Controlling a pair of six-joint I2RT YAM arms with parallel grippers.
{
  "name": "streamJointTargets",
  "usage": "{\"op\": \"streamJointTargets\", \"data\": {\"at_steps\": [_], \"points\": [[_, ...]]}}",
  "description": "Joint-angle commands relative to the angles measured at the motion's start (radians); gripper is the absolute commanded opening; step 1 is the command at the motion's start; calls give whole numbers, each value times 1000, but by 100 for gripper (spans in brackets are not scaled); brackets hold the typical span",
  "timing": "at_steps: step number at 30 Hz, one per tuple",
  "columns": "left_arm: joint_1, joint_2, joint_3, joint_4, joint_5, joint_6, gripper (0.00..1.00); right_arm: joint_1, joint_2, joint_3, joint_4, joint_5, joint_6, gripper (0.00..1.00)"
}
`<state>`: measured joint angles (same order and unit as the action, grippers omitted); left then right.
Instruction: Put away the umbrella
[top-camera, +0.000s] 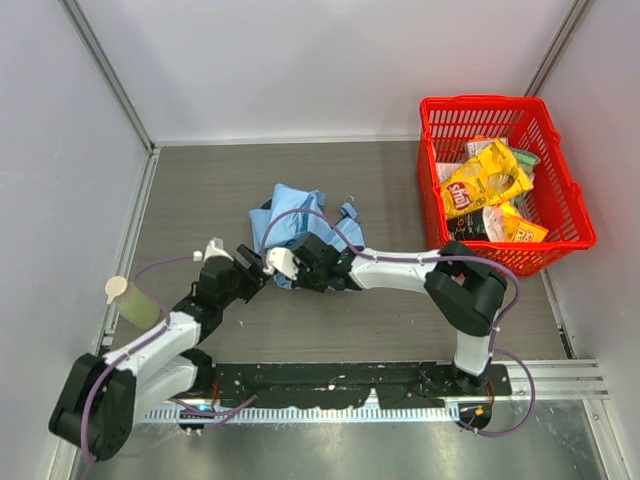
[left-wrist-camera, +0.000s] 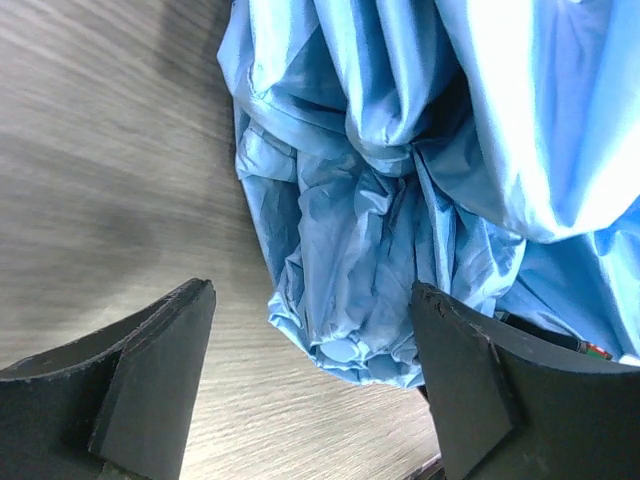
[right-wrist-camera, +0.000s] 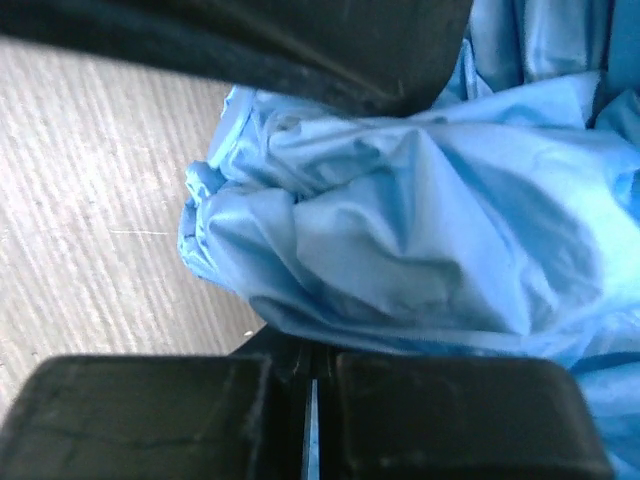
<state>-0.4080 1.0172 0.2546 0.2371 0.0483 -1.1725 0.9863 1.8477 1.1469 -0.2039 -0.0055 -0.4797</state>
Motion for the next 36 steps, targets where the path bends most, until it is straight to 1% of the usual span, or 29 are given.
{"op": "streamJointTargets", "data": {"at_steps": [1,2,3,4,6,7,8,11,13,14,16,18,21,22,23,24,25,26,27,29,30,31,32,33,34,35,36], "points": [[-2,-178,-24,-123,-16,-18,90,2,-4,11,-43,-5,42,6],[-2,-216,-28,-131,-7,-19,99,2,-7,13,-45,-1,50,15],[-2,-248,-17,-162,-1,-18,100,2,-10,13,-45,2,73,21],[-3,-271,3,-192,5,-6,100,2,-16,28,-63,1,87,33],[-3,-298,49,-278,12,29,99,2,-30,54,-101,2,148,44],[-3,-298,70,-306,15,43,99,3,-47,59,-112,2,191,47],[-3,-296,96,-340,28,60,97,3,-57,60,-133,2,205,53],[-5,-304,144,-395,67,83,86,5,-138,44,-161,2,292,57],[-3,-327,147,-400,88,106,84,5,-206,19,-164,-45,346,60],[-5,-336,155,-404,97,123,85,3,-232,5,-164,-75,384,61],[-18,-339,181,-423,110,178,90,3,-297,-12,-160,-125,449,62],[-49,-313,234,-482,96,235,95,2,-350,-25,-155,-188,518,62],[-122,-275,317,-573,42,319,95,-11,-435,-41,-154,-250,605,61],[-147,-273,336,-588,18,339,92,-15,-455,-53,-152,-257,659,61],[-161,-273,351,-596,3,359,86,-24,-491,-64,-149,-298,682,61],[-175,-273,363,-602,-14,379,78,-28,-524,-84,-144,-322,726,60],[-183,-273,373,-608,-28,387,65,-31,-542,-88,-155,-359,740,58],[-186,-270,377,-608,-28,393,62,-31,-582,-104,-154,-376,771,58],[-186,-266,383,-593,-16,398,62,-29,-606,-116,-155,-395,783,58],[-196,-237,400,-572,11,399,71,-31,-668,-102,-210,-320,806,58],[-212,-214,409,-562,12,398,76,-29,-706,-92,-238,-191,814,58],[-235,-186,426,-565,-16,392,81,-29,-719,-63,-321,-89,820,59],[-267,-161,445,-562,-39,386,82,-32,-740,-53,-359,76,822,59],[-294,-135,455,-553,-88,382,83,-34,-748,-50,-412,160,829,62],[-319,-111,469,-549,-119,375,82,-49,-760,-55,-436,293,843,64],[-339,-94,486,-542,-149,372,82,-70,-763,-74,-449,343,890,65],[-360,-69,503,-539,-178,372,80,-127,-774,-90,-450,363,909,69]]}}
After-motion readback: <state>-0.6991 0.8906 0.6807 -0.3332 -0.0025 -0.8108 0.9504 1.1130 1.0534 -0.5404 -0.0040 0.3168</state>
